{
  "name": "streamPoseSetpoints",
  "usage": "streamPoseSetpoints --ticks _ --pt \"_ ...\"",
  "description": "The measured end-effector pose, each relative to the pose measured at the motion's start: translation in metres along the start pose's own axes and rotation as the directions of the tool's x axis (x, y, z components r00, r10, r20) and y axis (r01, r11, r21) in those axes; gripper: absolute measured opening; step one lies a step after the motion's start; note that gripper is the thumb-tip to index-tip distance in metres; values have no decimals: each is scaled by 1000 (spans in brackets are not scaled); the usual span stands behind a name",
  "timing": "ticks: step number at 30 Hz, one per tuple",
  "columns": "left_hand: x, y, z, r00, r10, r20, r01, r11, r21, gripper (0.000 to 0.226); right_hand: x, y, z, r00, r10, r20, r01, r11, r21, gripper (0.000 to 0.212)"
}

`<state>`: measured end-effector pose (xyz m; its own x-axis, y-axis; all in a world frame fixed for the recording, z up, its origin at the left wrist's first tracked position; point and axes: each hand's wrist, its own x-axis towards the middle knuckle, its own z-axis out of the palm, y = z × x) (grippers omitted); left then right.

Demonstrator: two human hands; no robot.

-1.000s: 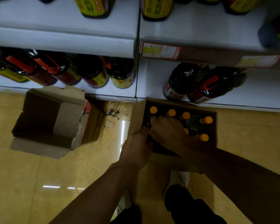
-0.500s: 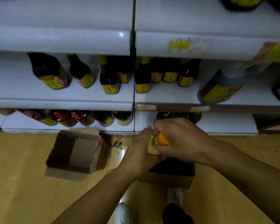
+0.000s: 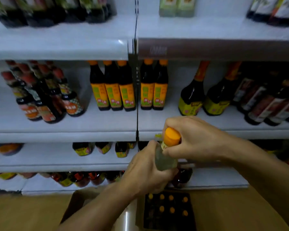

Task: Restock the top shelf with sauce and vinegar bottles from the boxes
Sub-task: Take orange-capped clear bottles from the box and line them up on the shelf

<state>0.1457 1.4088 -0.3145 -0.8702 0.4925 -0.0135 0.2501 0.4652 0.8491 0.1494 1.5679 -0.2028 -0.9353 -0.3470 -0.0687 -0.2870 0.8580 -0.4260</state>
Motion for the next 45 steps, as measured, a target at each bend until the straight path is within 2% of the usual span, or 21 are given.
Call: streamPoseSetpoints --ticks 3,7,12,15,18,20,22,24,29,32,35,41,45 --pt "-1 44 -27 998 56 -21 -56 998 10 40 -7 -20 -46 998 8 -68 -7 1000 21 31" --pt "4 102 -61 991 125 -38 -126 992 -20 45 -14 -41 -103 987 -6 -159 35 984 176 30" --pt "20 171 -103 968 213 -136 -215 977 5 54 -16 -58 -165 926 -7 -378 139 936 323 34" --pt "30 210 -125 954 264 -139 -267 964 0 44 -13 -65 -194 875 3 -484 204 905 374 32" --pt "40 247 -141 919 320 -230 -317 947 54 32 -12 -69 -216 811 2 -585 301 857 419 22" --pt "47 268 -151 896 353 -269 -349 935 63 18 -10 -64 -222 781 29 -623 341 817 466 24" --pt "55 287 -159 881 382 -281 -374 924 82 14 -8 -53 -223 776 65 -628 336 799 499 31" --pt "67 301 -166 874 379 -304 -369 925 93 25 -7 -41 -222 802 74 -593 329 774 541 31" --pt "93 321 -168 870 381 -313 -366 924 106 19 -4 -11 -226 865 29 -502 339 704 624 50" --pt "106 328 -165 877 379 -297 -380 923 55 14 -1 1 -225 890 -18 -455 331 713 618 46" --pt "124 338 -161 868 375 -327 -387 922 30 15 8 9 -222 906 0 -422 294 718 631 38" --pt "156 364 -155 844 381 -378 -417 909 -16 19 21 32 -245 875 39 -483 315 713 627 41" --pt "170 373 -146 836 352 -421 -446 883 -148 33 24 49 -266 861 4 -509 350 721 598 38"
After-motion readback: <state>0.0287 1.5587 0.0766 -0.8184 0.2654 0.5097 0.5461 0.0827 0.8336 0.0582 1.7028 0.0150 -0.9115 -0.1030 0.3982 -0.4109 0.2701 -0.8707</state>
